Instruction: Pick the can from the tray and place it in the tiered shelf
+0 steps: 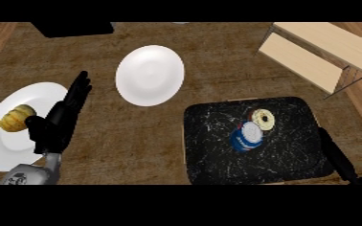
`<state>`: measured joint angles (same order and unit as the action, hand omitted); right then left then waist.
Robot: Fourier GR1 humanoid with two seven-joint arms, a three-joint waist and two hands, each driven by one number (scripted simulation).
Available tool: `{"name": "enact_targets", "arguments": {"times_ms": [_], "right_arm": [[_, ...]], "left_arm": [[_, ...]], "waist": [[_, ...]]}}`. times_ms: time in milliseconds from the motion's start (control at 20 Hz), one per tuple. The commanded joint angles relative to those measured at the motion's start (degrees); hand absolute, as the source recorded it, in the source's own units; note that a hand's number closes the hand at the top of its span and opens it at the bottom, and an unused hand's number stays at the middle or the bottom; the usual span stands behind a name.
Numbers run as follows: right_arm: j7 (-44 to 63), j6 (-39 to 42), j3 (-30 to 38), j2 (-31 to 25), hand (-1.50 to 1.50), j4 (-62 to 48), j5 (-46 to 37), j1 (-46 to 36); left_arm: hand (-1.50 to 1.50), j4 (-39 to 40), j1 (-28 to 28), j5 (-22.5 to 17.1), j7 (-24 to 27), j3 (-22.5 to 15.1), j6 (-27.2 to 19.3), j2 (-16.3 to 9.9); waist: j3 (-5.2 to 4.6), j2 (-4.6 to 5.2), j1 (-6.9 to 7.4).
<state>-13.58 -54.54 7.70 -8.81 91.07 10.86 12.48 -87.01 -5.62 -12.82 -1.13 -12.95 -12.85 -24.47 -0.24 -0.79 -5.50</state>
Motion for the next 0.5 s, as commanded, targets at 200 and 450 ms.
{"name": "enact_targets", "arguments": {"times_ms": [200,450], "right_arm": [[11.5,-6.5,-19.8,-0.6,-1.5,17.1,-15.7,18.2],[29.7,-5.9,-22.3,-8.5,-1.5,26.3,-25.5,23.2]], "left_arm": [[0.0,2.5,-4.6,2.8,0.5,-2.7,0.5,2.8],[0.0,3.0,-5.2,4.3,0.9,-4.1,-0.5,5.2]], "waist": [[-0.15,1.08,4.57],[-0.25,1.53,5.99]]}}
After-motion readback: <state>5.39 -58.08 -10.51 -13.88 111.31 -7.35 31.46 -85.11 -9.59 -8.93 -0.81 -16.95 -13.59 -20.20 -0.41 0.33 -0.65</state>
